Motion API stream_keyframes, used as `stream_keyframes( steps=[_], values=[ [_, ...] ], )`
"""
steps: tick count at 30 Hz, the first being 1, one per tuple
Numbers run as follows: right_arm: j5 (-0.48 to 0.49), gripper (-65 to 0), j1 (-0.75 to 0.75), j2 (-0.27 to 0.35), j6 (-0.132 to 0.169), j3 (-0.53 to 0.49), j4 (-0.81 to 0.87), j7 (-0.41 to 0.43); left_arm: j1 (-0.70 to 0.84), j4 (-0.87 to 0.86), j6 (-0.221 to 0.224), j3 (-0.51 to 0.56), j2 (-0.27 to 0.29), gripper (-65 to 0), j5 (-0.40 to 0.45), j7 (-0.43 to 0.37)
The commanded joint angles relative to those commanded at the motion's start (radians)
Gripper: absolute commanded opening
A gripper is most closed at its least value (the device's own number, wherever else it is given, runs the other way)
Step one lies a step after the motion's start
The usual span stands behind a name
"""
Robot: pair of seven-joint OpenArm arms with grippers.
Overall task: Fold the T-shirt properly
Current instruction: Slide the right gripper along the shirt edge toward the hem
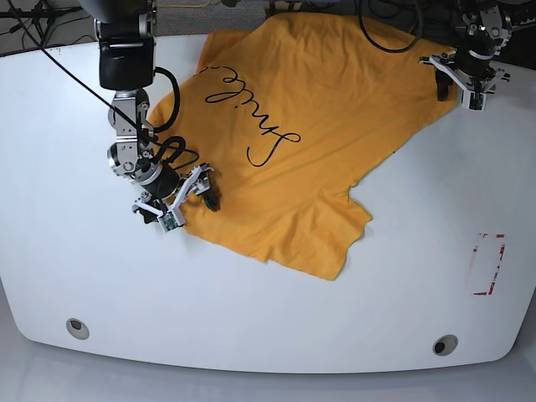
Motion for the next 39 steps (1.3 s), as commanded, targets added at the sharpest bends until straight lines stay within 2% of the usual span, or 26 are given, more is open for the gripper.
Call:
stream_keyframes(
  steps=[3, 5, 17, 19, 29, 31, 35, 39],
  values=[
    [0.002, -16.1, -0.014, -0.003, 0.003, -0.003, 0.049, -0.016, -0.015, -0.005, -0.006, 0.002, 0.002, -37.9, 0.002, 0.000],
    [0.002, -16.0, -0.030, -0.002, 0.011, -0.001, 0.150, -0.060, -0.058, -0.029, -0.020, -0.004, -0.005, -44.0, 0.003, 0.012],
    [0.002, -16.1, -0.021, -0.004, 0.017, -0.001, 0.293, -0.212, -0.204, -0.100, -0.026, -0.037, -0.041, -45.8, 0.012, 0.023],
    [0.011, -15.3, -0.023, -0.003, 0.023, 0.007, 0.366, -0.249, -0.277, -0.137, -0.026, -0.027, -0.067, -45.5, 0.000, 0.046],
    [0.010, -14.8, -0.029, 0.006, 0.035, 0.018, 0.372, -0.236, -0.392, -0.170, -0.029, -0.015, -0.113, -42.7, -0.001, 0.083],
    [0.010, -13.9, -0.022, 0.004, 0.024, 0.038, 0.377, -0.240, -0.460, -0.183, -0.034, 0.024, -0.125, -42.6, -0.003, 0.098],
    [0.017, -14.8, -0.017, 0.004, 0.022, 0.044, 0.357, -0.232, -0.458, -0.187, -0.034, 0.052, -0.120, -44.0, -0.006, 0.092],
    [0.022, -18.5, -0.012, 0.005, 0.021, 0.049, 0.325, -0.218, -0.430, -0.189, -0.036, 0.080, -0.107, -49.1, -0.009, 0.078]
  ],
)
